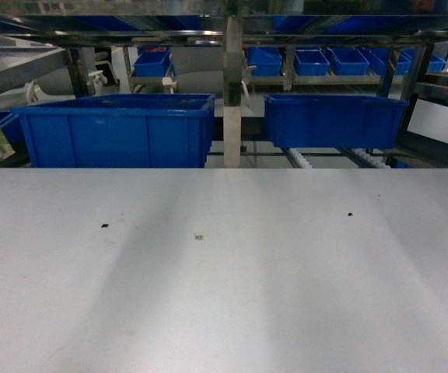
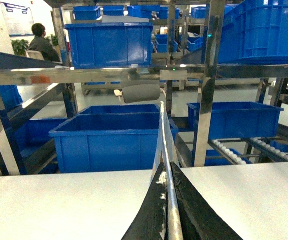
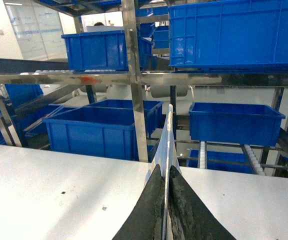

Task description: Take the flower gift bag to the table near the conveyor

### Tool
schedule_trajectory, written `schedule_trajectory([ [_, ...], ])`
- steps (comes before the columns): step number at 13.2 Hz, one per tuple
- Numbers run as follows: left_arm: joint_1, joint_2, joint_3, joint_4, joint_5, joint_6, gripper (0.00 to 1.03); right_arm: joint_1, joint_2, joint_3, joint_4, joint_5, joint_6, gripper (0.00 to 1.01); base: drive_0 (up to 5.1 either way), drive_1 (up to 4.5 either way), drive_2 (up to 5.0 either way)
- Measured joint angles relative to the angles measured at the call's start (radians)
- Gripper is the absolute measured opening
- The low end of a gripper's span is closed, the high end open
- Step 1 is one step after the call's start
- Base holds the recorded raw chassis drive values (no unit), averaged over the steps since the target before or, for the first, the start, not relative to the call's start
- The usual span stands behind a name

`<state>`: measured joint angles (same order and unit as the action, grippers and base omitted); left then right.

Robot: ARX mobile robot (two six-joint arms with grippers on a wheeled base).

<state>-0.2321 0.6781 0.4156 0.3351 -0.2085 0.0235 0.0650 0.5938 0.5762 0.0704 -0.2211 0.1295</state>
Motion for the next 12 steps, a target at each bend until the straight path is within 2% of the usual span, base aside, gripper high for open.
schedule_trajectory([
  [6, -0.003, -0.002, 0.000, 0.000, 0.002, 0.003, 0.02, 0.000, 0.000, 0.000, 0.000, 0.000, 0.000, 0.03, 0.0, 4.36, -4.3],
  [12, -0.003, 0.003, -0.001, 0.000, 0.002, 0.003, 0.02, 0.000, 0.006, -0.001, 0.001, 0.000, 0.000, 0.03, 0.0, 0.00, 0.0],
])
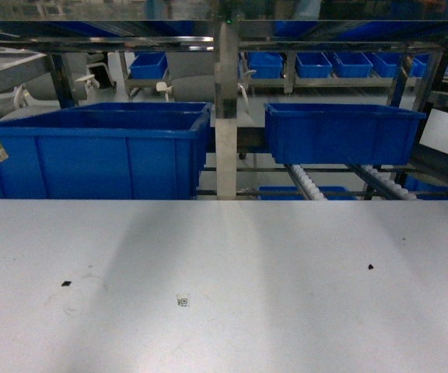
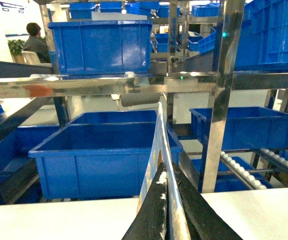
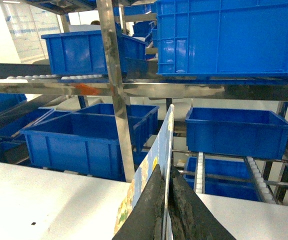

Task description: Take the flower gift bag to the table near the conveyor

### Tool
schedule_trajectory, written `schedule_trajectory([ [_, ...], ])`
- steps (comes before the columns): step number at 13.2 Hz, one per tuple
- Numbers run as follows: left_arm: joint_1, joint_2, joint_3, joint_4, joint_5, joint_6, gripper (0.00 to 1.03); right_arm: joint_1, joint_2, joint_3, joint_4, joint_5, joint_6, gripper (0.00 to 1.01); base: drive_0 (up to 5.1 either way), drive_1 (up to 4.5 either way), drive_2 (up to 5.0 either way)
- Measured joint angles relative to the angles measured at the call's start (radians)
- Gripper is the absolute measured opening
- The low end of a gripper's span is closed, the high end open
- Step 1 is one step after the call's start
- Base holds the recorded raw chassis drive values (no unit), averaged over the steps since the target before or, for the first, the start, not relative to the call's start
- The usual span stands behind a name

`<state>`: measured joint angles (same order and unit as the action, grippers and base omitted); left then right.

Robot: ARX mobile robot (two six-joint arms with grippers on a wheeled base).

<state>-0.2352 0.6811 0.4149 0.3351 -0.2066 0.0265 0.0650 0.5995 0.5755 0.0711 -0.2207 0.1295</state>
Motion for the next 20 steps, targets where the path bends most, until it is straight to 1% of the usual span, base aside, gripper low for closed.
schedule_trajectory([
  [1, 0.000, -0.002, 0.000, 0.001, 0.000, 0.000, 0.02, -0.006, 0.005, 0.000, 0.010, -0.018, 0.000, 0.03, 0.0, 0.00, 0.0],
  [2, 0.000, -0.002, 0.000, 0.000, 0.000, 0.000, 0.02, -0.020, 0.037, -0.005, 0.053, -0.046, -0.009, 0.03, 0.0, 0.00, 0.0],
  [3, 0.000, -0.002, 0.000, 0.001, 0.000, 0.000, 0.02, -0.030, 0.103, -0.011, 0.095, -0.062, -0.032, 0.03, 0.0, 0.00, 0.0],
  [4, 0.000, -0.002, 0.000, 0.000, 0.000, 0.000, 0.02, -0.034, 0.182, -0.011, 0.139, -0.065, -0.059, 0.03, 0.0, 0.00, 0.0],
  [5, 0.000, -0.002, 0.000, 0.000, 0.000, 0.000, 0.02, -0.038, 0.284, -0.010, 0.212, -0.064, -0.097, 0.03, 0.0, 0.00, 0.0],
  [6, 0.000, -0.002, 0.000, 0.001, 0.000, 0.000, 0.02, -0.048, 0.378, 0.001, 0.268, -0.063, -0.121, 0.03, 0.0, 0.00, 0.0],
  [7, 0.000, -0.002, 0.000, 0.001, 0.000, 0.000, 0.02, -0.053, 0.470, 0.025, 0.316, -0.062, -0.131, 0.03, 0.0, 0.00, 0.0],
  [9, 0.000, -0.002, 0.000, 0.000, 0.000, 0.000, 0.02, -0.060, 0.626, 0.075, 0.385, -0.056, -0.143, 0.03, 0.0, 0.00, 0.0],
  [12, 0.000, -0.002, 0.000, 0.000, 0.000, 0.000, 0.02, -0.059, 0.831, 0.150, 0.434, -0.054, -0.158, 0.03, 0.0, 0.00, 0.0],
  [15, 0.000, -0.002, 0.000, 0.000, 0.000, 0.000, 0.02, -0.066, 1.028, 0.254, 0.443, -0.055, -0.180, 0.03, 0.0, 0.00, 0.0],
  [18, 0.000, -0.002, 0.000, 0.000, 0.000, 0.000, 0.02, -0.079, 1.164, 0.348, 0.437, -0.047, -0.183, 0.03, 0.0, 0.00, 0.0],
  [20, 0.000, -0.002, 0.000, 0.000, 0.000, 0.000, 0.02, -0.094, 1.261, 0.423, 0.426, -0.052, -0.185, 0.03, 0.0, 0.00, 0.0],
])
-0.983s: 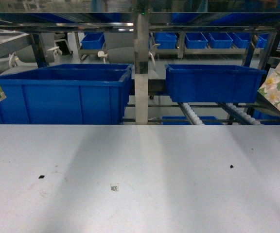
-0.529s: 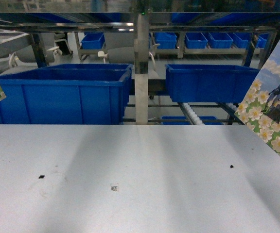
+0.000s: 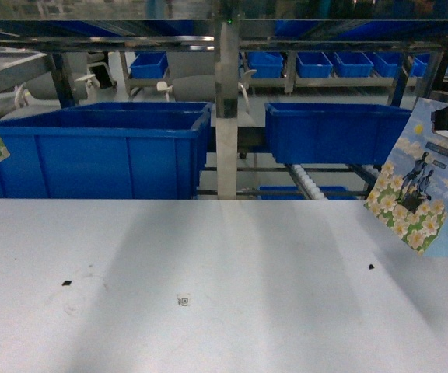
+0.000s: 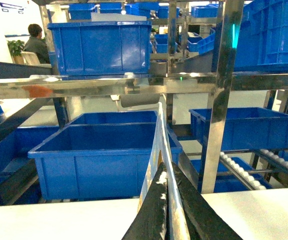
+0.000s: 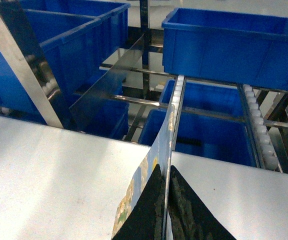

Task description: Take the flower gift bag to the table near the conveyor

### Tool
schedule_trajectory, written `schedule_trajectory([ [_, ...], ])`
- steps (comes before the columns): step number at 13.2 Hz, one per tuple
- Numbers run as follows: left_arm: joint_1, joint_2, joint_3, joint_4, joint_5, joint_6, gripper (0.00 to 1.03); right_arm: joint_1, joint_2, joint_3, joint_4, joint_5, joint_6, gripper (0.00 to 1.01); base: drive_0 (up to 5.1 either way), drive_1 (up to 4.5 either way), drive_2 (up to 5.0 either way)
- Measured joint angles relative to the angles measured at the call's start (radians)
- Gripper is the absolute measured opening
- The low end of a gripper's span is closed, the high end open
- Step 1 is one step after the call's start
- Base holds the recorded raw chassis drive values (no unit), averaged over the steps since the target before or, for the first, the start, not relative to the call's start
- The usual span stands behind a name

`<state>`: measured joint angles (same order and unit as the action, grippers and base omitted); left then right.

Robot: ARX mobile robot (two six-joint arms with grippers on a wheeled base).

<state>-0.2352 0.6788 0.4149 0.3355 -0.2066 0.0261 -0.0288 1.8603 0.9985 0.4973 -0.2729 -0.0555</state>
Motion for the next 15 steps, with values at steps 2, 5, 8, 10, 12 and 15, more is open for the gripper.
schedule_trajectory([
  [2, 0.000, 0.000, 0.000, 0.000, 0.000, 0.000, 0.02, -0.004, 0.073, 0.073, -0.033, 0.000, -0.006, 0.03, 0.0, 0.00, 0.0],
  [5, 0.000, 0.000, 0.000, 0.000, 0.000, 0.000, 0.02, 0.054, 0.098, 0.085, -0.024, 0.023, -0.014, 0.03, 0.0, 0.00, 0.0],
  [8, 0.000, 0.000, 0.000, 0.000, 0.000, 0.000, 0.02, 0.101, 0.128, 0.062, -0.016, 0.051, -0.013, 0.03, 0.0, 0.00, 0.0],
  [10, 0.000, 0.000, 0.000, 0.000, 0.000, 0.000, 0.02, 0.106, 0.140, 0.046, -0.013, 0.071, -0.013, 0.03, 0.0, 0.00, 0.0],
  [12, 0.000, 0.000, 0.000, 0.000, 0.000, 0.000, 0.02, 0.127, 0.142, 0.038, -0.006, 0.089, -0.007, 0.03, 0.0, 0.00, 0.0],
  [15, 0.000, 0.000, 0.000, 0.000, 0.000, 0.000, 0.02, 0.159, 0.159, 0.025, -0.004, 0.101, 0.003, 0.03, 0.0, 0.00, 0.0],
])
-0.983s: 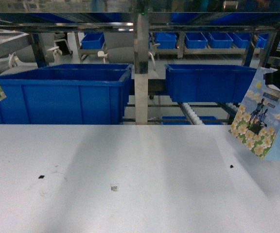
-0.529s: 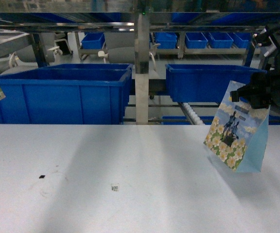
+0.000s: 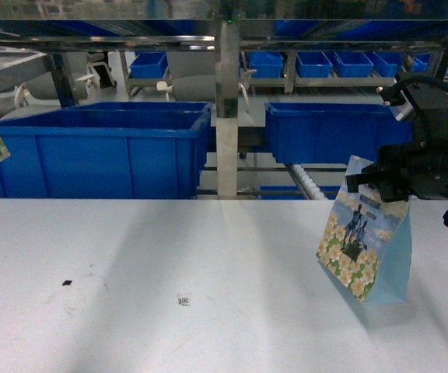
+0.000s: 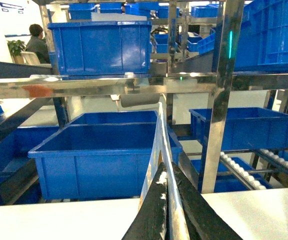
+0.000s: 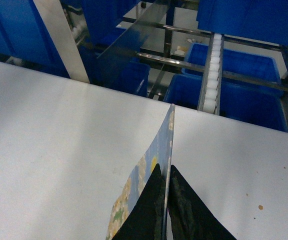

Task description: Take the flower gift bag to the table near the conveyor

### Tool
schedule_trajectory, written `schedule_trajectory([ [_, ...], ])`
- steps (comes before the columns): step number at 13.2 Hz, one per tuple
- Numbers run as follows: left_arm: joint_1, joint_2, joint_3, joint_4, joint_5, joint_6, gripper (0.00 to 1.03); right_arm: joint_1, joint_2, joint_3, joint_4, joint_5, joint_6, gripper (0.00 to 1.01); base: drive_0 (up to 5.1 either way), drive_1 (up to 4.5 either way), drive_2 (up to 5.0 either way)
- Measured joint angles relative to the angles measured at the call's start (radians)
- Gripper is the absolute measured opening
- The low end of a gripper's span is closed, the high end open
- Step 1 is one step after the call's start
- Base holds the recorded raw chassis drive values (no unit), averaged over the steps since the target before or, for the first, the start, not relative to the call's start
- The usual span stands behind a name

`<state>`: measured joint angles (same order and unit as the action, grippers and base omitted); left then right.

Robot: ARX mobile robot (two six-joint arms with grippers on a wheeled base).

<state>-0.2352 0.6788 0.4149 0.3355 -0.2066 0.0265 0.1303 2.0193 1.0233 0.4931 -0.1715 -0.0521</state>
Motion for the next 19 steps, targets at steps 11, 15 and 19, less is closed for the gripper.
schedule_trajectory([
  [11, 0.000, 0.000, 0.000, 0.000, 0.000, 0.000, 0.02, 0.094, -0.085, -0.179, 0.047, 0.071, 0.053, 0.38, 0.0, 0.00, 0.0],
  [15, 0.000, 0.000, 0.000, 0.000, 0.000, 0.000, 0.02, 0.121, -0.238, -0.256, 0.121, 0.175, 0.081, 1.00, 0.0, 0.00, 0.0],
  [19, 0.000, 0.000, 0.000, 0.000, 0.000, 0.000, 0.02, 0.133, -0.459, -0.365, 0.071, 0.333, 0.165, 0.98, 0.0, 0.00, 0.0],
])
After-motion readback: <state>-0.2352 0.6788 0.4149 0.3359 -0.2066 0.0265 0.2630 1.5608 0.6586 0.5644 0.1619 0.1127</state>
